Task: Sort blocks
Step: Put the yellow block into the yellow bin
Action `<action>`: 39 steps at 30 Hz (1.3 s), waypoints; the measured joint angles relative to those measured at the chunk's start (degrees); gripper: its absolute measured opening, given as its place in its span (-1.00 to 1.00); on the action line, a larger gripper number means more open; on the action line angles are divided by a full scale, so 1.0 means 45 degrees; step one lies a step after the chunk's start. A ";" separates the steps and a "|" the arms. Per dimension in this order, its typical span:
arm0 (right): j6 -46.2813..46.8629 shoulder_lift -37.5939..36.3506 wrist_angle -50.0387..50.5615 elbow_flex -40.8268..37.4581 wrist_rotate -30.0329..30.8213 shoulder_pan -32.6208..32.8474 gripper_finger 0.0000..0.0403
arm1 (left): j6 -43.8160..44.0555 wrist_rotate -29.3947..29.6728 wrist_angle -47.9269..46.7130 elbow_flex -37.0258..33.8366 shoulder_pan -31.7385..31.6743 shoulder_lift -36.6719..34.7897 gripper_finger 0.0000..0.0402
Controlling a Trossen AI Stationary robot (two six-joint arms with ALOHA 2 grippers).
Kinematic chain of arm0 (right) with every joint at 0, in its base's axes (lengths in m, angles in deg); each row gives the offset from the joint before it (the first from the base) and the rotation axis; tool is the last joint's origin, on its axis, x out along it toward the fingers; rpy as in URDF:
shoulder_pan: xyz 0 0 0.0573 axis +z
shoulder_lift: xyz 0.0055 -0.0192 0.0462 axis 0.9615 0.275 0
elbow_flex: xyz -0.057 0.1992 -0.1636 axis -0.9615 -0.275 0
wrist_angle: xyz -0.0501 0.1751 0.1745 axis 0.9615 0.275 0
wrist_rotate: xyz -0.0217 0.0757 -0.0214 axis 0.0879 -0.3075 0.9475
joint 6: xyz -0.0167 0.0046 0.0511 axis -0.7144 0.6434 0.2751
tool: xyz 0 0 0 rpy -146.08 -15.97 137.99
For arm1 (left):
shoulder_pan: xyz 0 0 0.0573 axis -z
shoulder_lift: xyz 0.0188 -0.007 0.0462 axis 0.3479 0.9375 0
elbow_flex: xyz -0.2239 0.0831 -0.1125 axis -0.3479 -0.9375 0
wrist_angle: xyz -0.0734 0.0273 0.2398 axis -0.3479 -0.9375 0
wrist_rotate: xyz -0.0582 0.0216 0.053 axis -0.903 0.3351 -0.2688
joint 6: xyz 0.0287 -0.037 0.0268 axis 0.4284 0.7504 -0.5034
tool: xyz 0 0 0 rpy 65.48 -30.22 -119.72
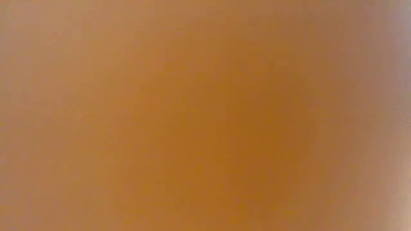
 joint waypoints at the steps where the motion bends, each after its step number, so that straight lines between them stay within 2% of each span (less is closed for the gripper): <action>1: -0.0015 0.0284 0.0101 0.0270 -0.0001 -0.0003 -0.89 | -0.0005 -0.0019 -0.0600 0.0554 0.0003 0.0344 0.21; 7: -0.1183 0.2247 0.2182 0.2805 0.0005 -0.0002 -0.58 | 0.0686 0.0364 -0.4289 0.3435 0.0341 0.3350 0.21; 12: -0.2580 0.4027 0.4433 0.5205 0.0005 0.0000 -0.34 | 0.2155 0.1039 -0.7374 0.5418 0.0925 0.6242 0.21; 16: -0.3317 0.5254 0.5049 0.6219 -0.0078 -0.0001 -0.26 | 0.3954 0.1269 -0.9664 0.6414 0.1454 0.8371 0.21; 18: -0.3614 0.5754 0.5050 0.6489 -0.0087 -0.0001 -0.25 | 0.4607 0.1248 -0.9941 0.6441 0.1750 0.9309 0.21; 25: -0.4898 0.7039 0.5133 0.7048 -0.0092 -0.0005 -0.24 | 0.4903 0.0566 -1.0026 0.6441 0.1972 1.1828 0.21; 39: -0.5440 0.8061 0.5240 0.7189 -0.0097 -0.0005 -0.24 | 0.4856 0.0431 -1.0534 0.6451 0.1885 1.3806 0.21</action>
